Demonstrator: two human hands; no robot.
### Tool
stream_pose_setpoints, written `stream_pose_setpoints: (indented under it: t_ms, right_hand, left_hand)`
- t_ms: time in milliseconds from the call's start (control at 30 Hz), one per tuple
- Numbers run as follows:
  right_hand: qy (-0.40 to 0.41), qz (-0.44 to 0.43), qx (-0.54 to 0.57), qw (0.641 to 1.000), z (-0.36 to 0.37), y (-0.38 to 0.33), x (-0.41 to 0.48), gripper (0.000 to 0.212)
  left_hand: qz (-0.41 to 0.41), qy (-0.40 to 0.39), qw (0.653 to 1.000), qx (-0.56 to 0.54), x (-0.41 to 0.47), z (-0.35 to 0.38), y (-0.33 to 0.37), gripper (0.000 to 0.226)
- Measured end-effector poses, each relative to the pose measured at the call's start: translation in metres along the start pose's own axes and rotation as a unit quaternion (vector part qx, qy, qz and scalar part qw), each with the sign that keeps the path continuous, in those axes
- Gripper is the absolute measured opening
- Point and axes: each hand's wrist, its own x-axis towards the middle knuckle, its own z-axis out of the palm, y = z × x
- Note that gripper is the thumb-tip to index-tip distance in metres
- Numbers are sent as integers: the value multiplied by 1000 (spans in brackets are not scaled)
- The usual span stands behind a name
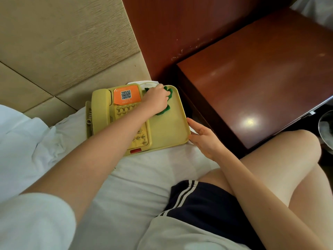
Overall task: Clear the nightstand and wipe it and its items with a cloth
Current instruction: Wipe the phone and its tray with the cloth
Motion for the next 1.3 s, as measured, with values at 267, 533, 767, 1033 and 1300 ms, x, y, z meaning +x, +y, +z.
stream_pose_setpoints:
  t_ms: [267, 533, 767, 1033, 1300]
  right_hand:
    - [-33, -9, 13, 999, -1, -1, -2, 66]
    - [-39, -32, 35, 998, 3, -4, -3, 62]
    - [-37, -20, -16, 999, -2, -2, 0, 65]
    - [-20, -2, -38, 999, -1, -7, -4, 63]
    - [-12, 8, -30, 999, 0, -7, -6, 65]
  left_hand:
    - [7, 91, 993, -77, -26, 30, 27, 37]
    - [198, -80, 973, -89, -96, 29, 17, 38]
    - [102, -9, 995, -23, -72, 26, 17, 39]
    - [-189, 318, 860, -350, 1, 27, 17, 34]
    - [-155, 240, 939, -191, 26, 42, 24, 35]
